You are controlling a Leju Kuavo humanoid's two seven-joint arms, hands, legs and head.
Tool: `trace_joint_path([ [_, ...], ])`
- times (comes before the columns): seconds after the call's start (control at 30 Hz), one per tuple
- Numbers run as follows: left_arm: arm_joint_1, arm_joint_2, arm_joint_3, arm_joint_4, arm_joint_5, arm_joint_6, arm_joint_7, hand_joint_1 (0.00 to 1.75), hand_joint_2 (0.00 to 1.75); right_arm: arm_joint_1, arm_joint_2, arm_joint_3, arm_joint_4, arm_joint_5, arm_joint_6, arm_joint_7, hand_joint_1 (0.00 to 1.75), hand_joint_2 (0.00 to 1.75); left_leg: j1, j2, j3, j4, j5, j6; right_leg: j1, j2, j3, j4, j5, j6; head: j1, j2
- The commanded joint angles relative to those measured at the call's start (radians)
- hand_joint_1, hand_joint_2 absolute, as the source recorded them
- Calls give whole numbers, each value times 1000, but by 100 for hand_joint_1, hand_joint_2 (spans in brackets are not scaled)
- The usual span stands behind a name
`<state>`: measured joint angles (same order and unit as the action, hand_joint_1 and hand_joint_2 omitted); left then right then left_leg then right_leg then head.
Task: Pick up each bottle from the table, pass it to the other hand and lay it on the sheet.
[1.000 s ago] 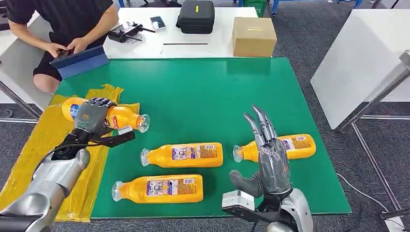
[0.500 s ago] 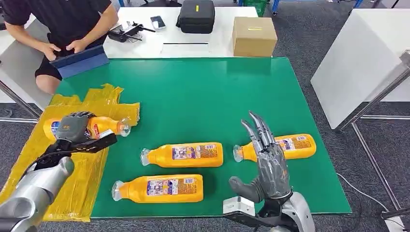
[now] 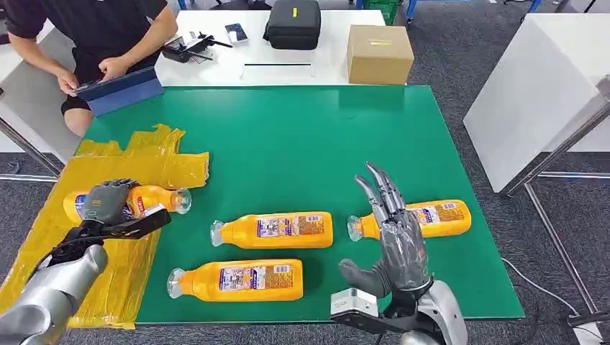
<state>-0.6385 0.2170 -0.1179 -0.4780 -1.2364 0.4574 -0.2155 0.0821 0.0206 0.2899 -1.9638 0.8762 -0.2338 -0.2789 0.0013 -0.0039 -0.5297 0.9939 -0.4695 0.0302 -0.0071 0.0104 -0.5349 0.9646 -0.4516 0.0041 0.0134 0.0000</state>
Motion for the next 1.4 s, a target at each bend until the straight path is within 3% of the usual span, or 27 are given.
trace_joint_path([
  [0.03,-43,-74,-3,23,3,-24,-30,0,175,-52,48,-38,33,24,41,19,0,0,0,-3,-1,0,1,-2,0,-4,0,0,0,0,0,0],
  [0.07,-55,-77,-14,36,11,-76,-54,0,175,-55,56,-45,31,31,49,19,0,0,0,-2,-1,0,1,-1,0,-3,0,0,0,0,0,0],
  [0.1,-55,-77,-25,34,7,-78,-69,0,0,-57,58,-47,33,32,54,17,0,0,0,-3,-2,1,1,-2,0,-4,-1,1,0,0,0,0],
  [0.9,-61,-86,-41,18,44,-81,-105,0,0,-55,78,-65,17,37,77,15,0,0,0,-1,-1,1,1,-2,0,-3,-1,1,0,0,0,0],
  [1.03,-55,-80,1,-20,117,-73,-138,0,0,-49,95,-86,1,50,83,30,0,0,0,-1,-1,1,0,-2,0,-2,-1,1,0,-1,0,0],
  [1.13,-9,-52,132,-178,331,-94,-242,0,0,-32,99,-131,-6,52,83,25,0,0,1,0,-2,1,0,-2,1,-1,-2,1,0,-1,0,0],
  [1.23,55,-30,180,-350,422,-162,-242,0,0,-24,102,-155,-3,48,85,6,0,0,1,2,-1,1,0,-2,1,2,-2,1,0,-1,0,0],
  [1.33,205,-29,314,-662,649,-225,-276,0,0,-17,68,-153,14,39,77,1,0,0,1,5,0,0,-1,-2,0,3,-1,1,0,-1,0,0],
  [1.4,324,-40,426,-867,888,-342,-294,0,0,-10,45,-158,28,34,69,1,0,0,0,6,1,-1,-1,-2,0,4,-1,0,1,-1,0,0],
])
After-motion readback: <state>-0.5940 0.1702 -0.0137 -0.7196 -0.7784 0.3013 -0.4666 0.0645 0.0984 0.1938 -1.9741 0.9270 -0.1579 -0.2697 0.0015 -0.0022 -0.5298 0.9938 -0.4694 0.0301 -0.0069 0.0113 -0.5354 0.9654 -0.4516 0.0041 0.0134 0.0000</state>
